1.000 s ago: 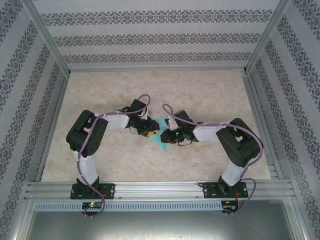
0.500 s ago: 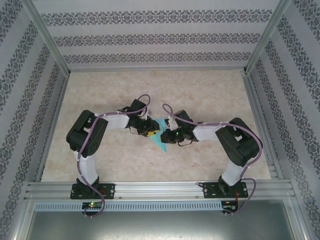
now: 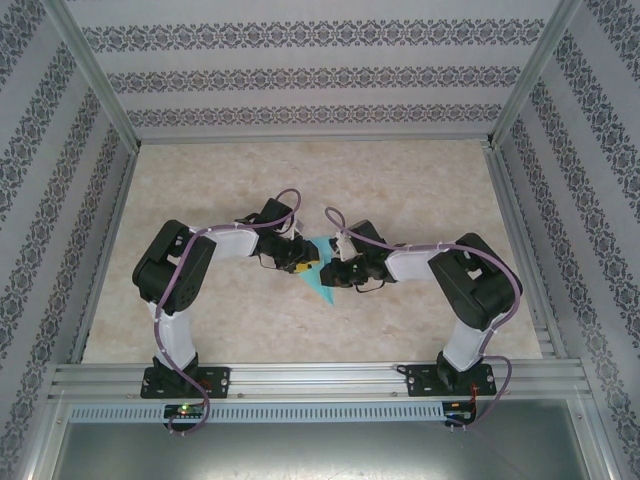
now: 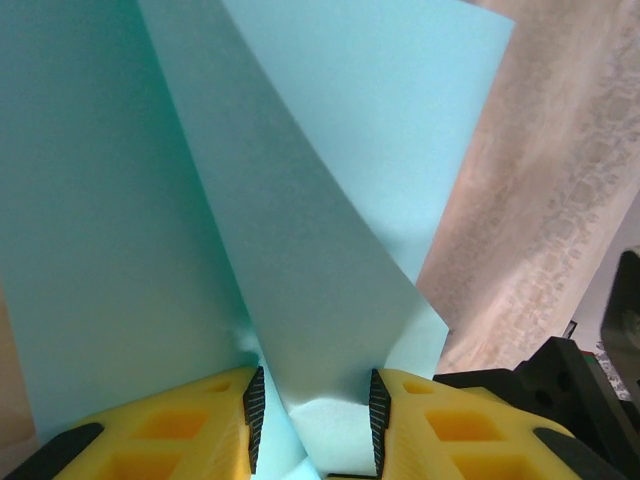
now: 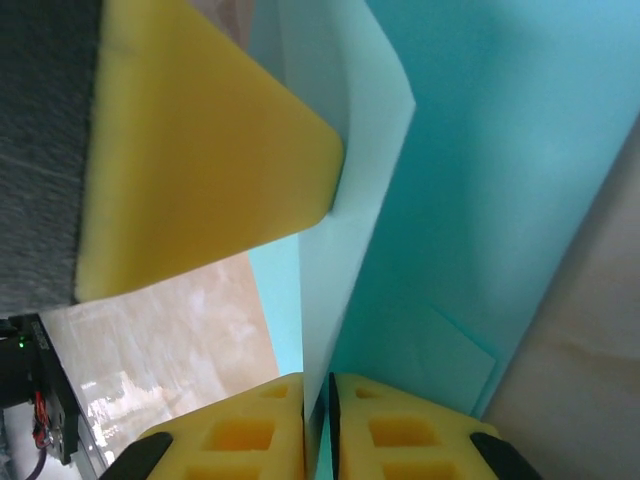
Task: Fold a paper plane with a square sheet of paper (fold left side to right side)
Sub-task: Fourth fold the wing at the center of the table.
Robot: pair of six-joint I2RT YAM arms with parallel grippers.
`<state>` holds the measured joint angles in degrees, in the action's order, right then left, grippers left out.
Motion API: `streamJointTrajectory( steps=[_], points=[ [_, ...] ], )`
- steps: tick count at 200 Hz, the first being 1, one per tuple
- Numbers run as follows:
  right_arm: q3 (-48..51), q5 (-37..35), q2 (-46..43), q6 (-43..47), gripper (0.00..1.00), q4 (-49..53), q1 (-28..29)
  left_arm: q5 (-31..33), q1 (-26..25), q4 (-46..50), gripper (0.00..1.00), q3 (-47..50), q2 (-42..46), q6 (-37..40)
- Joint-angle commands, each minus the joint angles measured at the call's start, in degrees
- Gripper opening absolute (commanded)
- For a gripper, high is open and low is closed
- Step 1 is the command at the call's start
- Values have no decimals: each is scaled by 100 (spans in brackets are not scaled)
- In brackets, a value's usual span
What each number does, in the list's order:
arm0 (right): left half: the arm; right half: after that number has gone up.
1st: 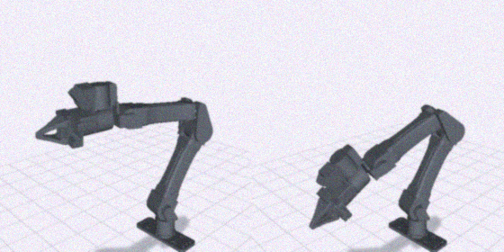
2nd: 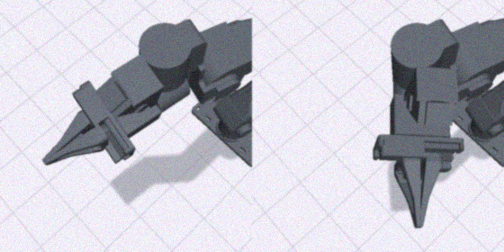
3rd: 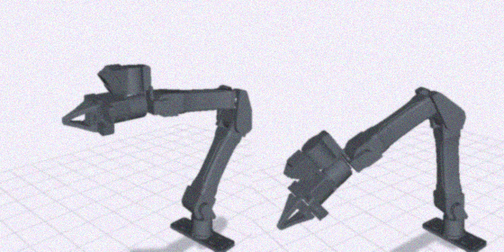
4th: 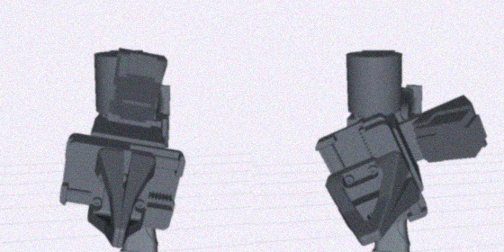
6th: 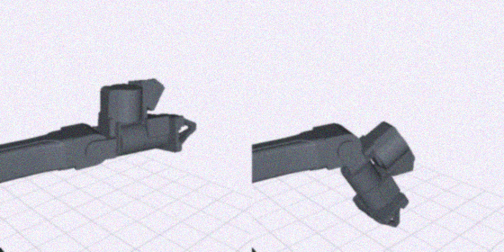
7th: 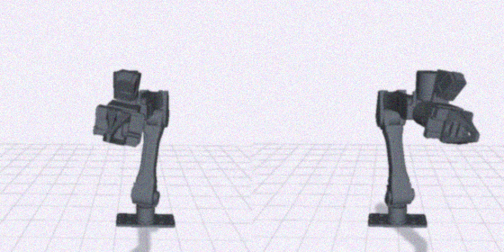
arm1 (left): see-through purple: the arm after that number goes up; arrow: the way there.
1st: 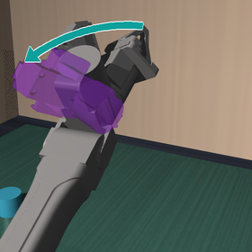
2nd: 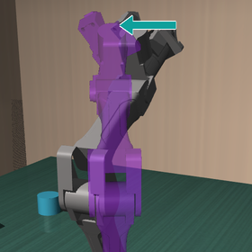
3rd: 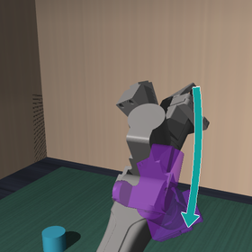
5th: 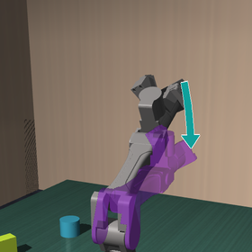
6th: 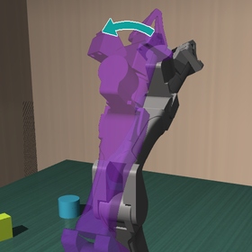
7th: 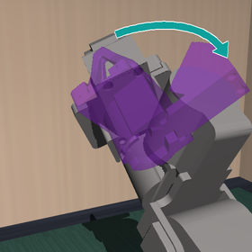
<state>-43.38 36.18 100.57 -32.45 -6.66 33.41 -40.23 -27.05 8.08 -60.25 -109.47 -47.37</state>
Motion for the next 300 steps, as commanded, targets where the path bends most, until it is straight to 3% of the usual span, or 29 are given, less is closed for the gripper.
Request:
streamJointTrajectory(
  steps=[1,91,129,232,300],
  points=[
    [90,137,-253,79,16,6,-62,270,-46,383,37,36,-100,114],
    [158,239,-916,12,34,320,-463,265,-55,403,37,15,-99,123],
    [-164,299,-682,-221,36,409,-634,261,-55,389,37,14,-93,123],
    [-502,510,205,-904,30,-335,-606,252,-64,366,37,39,-64,108],
    [-584,568,436,-974,15,-414,-528,245,-64,373,37,17,-59,114]
  ],
)
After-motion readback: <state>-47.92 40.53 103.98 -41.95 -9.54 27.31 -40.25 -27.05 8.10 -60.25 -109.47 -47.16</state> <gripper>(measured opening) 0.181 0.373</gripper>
